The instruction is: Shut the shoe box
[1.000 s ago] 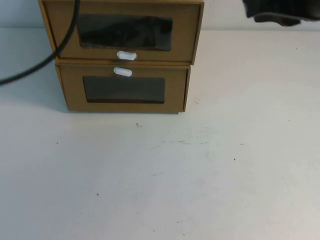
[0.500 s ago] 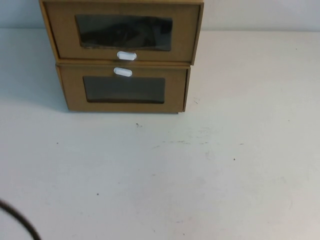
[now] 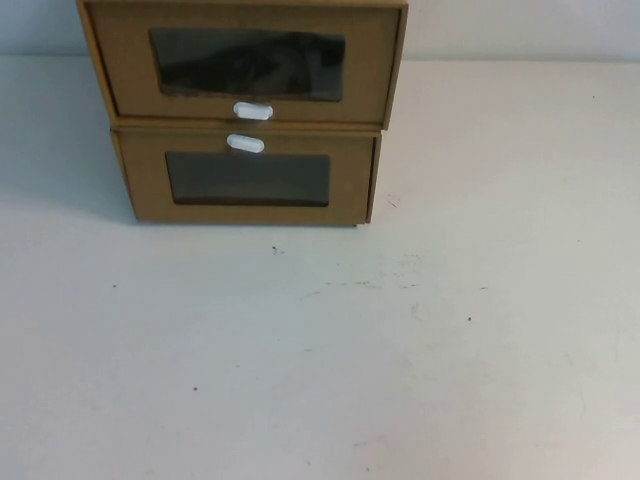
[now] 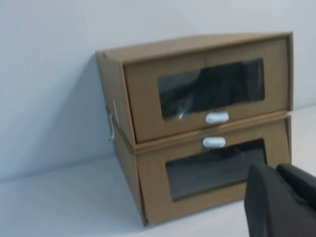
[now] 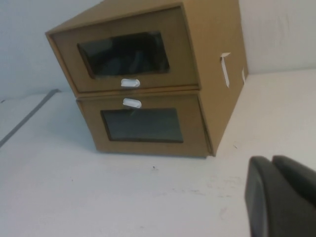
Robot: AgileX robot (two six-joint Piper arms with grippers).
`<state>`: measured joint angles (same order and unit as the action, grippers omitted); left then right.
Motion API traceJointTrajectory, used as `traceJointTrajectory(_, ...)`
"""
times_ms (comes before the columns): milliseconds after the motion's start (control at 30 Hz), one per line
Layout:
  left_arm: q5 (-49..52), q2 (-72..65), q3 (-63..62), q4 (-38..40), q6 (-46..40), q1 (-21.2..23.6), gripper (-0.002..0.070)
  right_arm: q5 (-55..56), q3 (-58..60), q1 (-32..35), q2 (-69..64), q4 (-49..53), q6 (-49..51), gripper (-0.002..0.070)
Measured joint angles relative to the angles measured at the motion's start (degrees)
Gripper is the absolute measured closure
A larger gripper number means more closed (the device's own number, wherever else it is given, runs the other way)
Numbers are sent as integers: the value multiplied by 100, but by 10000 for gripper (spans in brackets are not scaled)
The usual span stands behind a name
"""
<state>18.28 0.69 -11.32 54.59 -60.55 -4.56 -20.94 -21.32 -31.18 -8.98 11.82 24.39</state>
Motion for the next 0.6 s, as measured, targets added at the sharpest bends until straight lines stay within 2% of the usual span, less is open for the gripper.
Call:
traceJointTrajectory(133,-317,0,629,226,-74,0,680,878,538,0,-7,14,9,687)
traceJointTrajectory(267,-1159,0,1153,608,-88,0,680,1591,1007,0,-118,18,9,687)
traceJointTrajectory(600,-1216,-31,1280,797,-88,0,680,1736,1502,0,-218,18,22,687)
